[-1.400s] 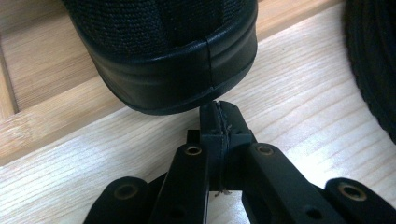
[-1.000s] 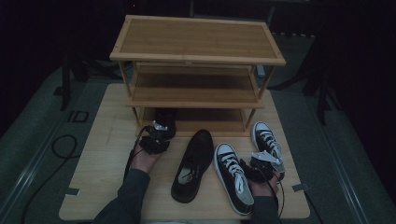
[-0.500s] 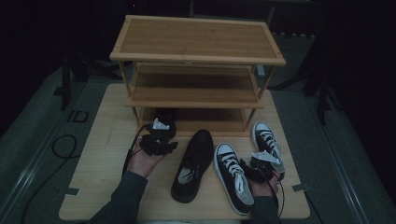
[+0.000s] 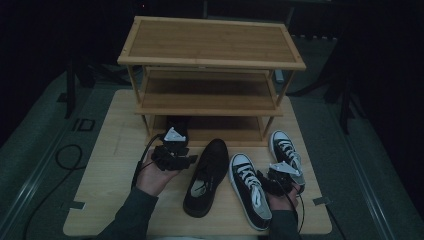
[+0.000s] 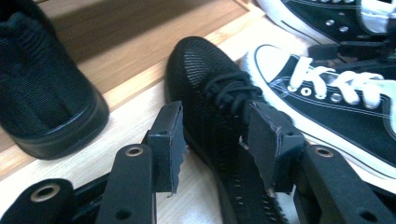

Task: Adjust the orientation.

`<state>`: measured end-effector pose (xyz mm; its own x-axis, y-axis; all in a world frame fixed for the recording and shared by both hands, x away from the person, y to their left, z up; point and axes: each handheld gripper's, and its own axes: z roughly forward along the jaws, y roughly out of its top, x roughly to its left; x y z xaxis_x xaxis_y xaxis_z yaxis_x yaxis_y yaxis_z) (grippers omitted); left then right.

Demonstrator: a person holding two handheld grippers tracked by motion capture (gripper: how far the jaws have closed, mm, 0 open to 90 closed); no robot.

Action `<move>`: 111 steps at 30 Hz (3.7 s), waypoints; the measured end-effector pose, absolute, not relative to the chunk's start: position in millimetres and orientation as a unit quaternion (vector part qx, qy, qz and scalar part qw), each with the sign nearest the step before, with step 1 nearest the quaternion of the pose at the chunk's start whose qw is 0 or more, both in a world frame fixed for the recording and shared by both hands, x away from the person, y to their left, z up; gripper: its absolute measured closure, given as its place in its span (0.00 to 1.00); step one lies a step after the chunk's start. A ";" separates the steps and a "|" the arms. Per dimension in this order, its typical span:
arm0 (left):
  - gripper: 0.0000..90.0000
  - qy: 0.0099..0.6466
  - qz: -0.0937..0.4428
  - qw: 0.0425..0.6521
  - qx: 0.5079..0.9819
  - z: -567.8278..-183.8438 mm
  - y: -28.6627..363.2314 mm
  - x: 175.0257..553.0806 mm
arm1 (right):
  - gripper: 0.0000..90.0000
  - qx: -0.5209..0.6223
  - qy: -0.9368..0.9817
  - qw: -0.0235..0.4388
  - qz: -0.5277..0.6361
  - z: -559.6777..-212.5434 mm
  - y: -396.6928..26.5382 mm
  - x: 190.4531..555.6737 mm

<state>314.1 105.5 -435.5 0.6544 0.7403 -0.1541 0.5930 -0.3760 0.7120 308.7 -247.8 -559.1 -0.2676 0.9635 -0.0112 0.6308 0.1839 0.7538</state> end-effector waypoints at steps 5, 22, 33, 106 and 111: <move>0.61 0.393 0.099 0.384 0.829 -430.4 98.3 308.8 | 0.54 0.549 0.726 0.255 0.327 -559.2 -247.9 308.8; 0.61 0.366 0.078 0.321 0.870 -452.2 73.3 300.1 | 0.54 0.550 0.726 0.254 0.326 -559.1 -247.8 308.7; 0.96 0.375 0.150 0.244 0.882 -462.3 72.9 301.2 | 0.54 0.549 0.726 0.254 0.326 -559.1 -247.9 308.7; 0.82 0.558 0.229 0.306 0.737 -477.7 67.6 412.4 | 0.54 0.548 0.727 0.254 0.327 -559.1 -247.9 308.8; 0.72 0.555 0.236 0.298 0.740 -478.0 70.8 408.6 | 0.54 0.549 0.727 0.254 0.327 -559.1 -247.9 308.8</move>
<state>408.6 70.8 -478.0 0.2725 0.9620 0.0188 0.6812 -0.2067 0.7023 308.8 -247.9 -559.1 -0.2693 0.9630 -0.0103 0.6317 0.1847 0.7529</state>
